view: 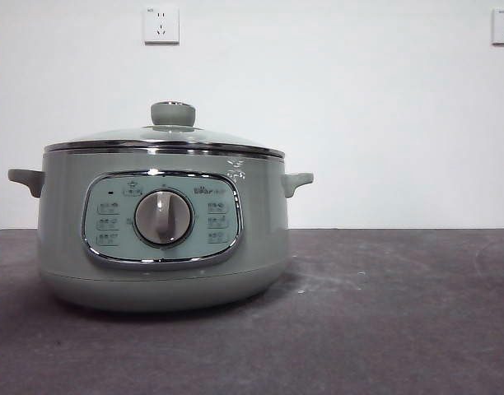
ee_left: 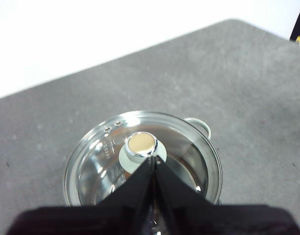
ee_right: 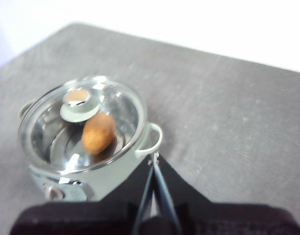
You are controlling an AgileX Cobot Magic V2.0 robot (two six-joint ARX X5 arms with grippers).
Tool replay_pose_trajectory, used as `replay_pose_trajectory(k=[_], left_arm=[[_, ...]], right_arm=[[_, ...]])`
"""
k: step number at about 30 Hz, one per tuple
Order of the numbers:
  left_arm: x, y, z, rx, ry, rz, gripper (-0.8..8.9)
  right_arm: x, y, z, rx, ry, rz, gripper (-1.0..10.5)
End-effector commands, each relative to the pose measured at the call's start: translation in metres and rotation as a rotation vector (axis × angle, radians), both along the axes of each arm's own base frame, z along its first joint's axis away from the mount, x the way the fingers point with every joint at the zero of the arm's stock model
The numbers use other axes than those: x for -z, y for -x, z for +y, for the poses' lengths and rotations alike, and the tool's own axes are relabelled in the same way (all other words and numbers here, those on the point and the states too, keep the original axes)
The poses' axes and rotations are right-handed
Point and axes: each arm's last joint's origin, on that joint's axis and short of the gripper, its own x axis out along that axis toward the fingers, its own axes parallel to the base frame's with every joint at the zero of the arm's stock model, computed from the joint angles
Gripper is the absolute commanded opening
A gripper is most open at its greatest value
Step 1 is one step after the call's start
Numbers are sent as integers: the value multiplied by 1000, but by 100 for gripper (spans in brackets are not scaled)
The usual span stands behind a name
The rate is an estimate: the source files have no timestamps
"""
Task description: Pick up the potato,open the lid,put the potato in the pot,close the lid
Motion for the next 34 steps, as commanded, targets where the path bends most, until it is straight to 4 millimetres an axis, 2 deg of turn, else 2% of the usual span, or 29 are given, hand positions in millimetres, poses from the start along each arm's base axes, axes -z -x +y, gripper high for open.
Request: replay_pose_trajectory(k=[1,4,8,10,13,24,31,34], left_arm=[[18,6,2,-17,-14,-33,-8],[44,14,5,-5,2,-55,-8],[69,20,7,14,22,-75,-8],[75,21,8,14,23,-62,-8],[77,22,9,-2,42,-14,-4],[85,21,8,-3,-15,46,-4],[86,21,9,10,-55,30,-3],[82,24,19,-26,-103,-39,-4]], right_arm=[[36,3,-3,12,-38,-31,-11],[66,8,-9,42,-67,-76,-11],[91,14,-14,54,-89,-83,-10],[98,14,-14,70,-90,-49,1],[100,13,-15,130,-88,-33,1],[101,13,-15,130,-87,-24,1],[101,13,-15,130,-87,-24,1],[101,13,-15,130,-87,-24,1]])
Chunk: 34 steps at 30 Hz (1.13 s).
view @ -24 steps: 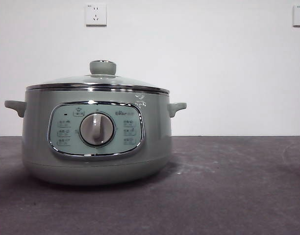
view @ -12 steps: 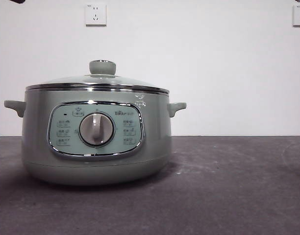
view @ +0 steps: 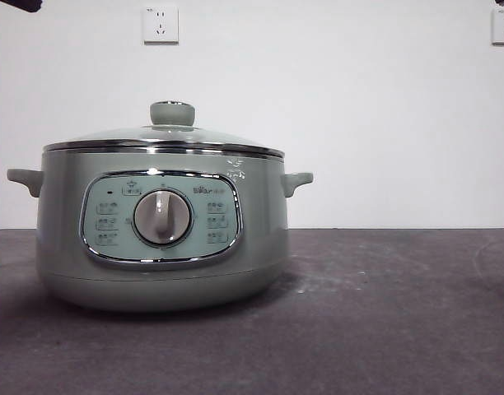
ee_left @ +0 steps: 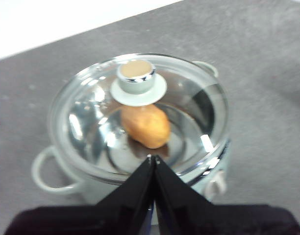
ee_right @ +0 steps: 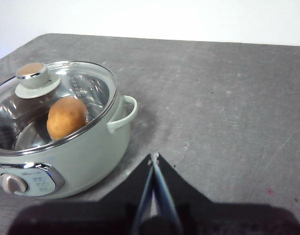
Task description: Pick up the potato,open the lid,put the potato in the pot,close the lid
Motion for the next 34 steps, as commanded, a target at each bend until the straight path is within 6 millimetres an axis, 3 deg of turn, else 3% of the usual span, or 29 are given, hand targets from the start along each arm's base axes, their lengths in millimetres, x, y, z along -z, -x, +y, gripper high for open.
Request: replay_pose_trajectory(k=[1,8,14,25,30,34], left_arm=[[-5,3,11,-24,-44,-78,-4],[4,1,40,-93,101,-232,-3],[47,2,58,-174,142,-340,-4],[130,3,72,-314,99,-270,-4],[152,2,73,-318,94,-249,-4],[157,3,73,-320,88,-225,-4]], right_arm=[[2,0,0,4,-7,4,1],[2,0,0,5,-7,3,1],[2,0,0,5,-7,3,1],[2,0,0,5,-7,3,1],[2,0,0,5,-7,3,1],[2,0,0,5,-7,3,1]])
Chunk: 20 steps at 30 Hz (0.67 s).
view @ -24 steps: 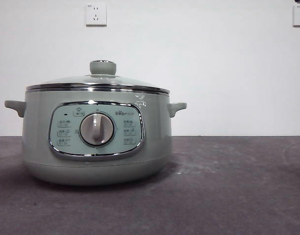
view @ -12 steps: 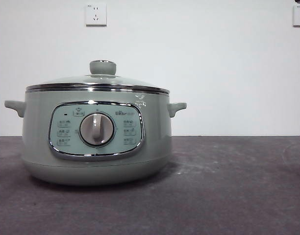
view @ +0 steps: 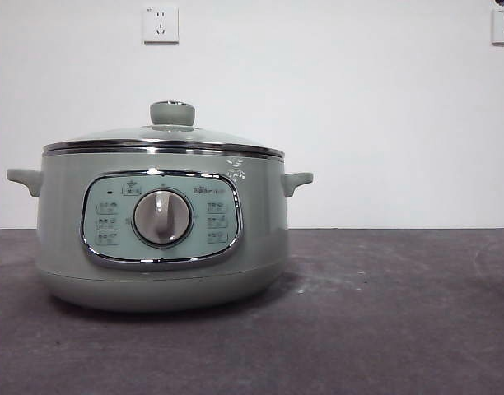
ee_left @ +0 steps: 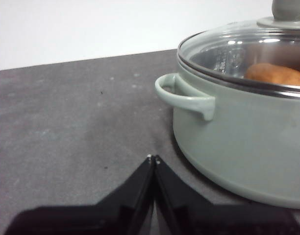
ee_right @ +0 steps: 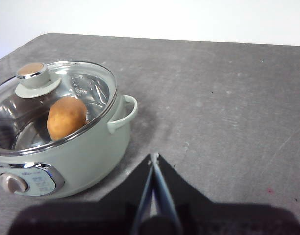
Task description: Pick up the potato,open the lid,put the potato in the pot,close the lid
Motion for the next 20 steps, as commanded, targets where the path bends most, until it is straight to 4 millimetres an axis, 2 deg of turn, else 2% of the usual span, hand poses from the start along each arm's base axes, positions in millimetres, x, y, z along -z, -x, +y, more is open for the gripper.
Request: replay_pose_trajectory(k=[1,20], left_arm=[[5,0,0,-3,-12,8,-4],[6,0,0,0,-10,18,-3]], right_arm=[[2,0,0,5,-7,3,1],[2,0,0,5,-8,3,1]])
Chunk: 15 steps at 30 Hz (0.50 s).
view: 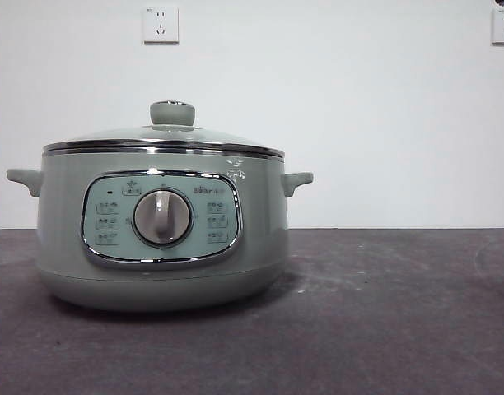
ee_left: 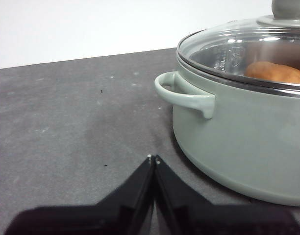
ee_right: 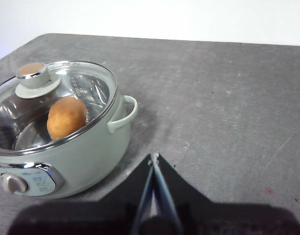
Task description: Pick up the potato,open the lid,put the potato in the pot,close the lid
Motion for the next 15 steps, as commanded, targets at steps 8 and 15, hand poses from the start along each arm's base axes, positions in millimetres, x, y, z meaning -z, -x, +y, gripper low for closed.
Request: replay_pose_trajectory(k=[8,15], left_arm=[[5,-1,0,0,-9,9,-4],[5,-1,0,0,-9,9,-4]], right_arm=[[2,0,0,5,-8,3,1],[2,3,-5,1,62,-22,1]])
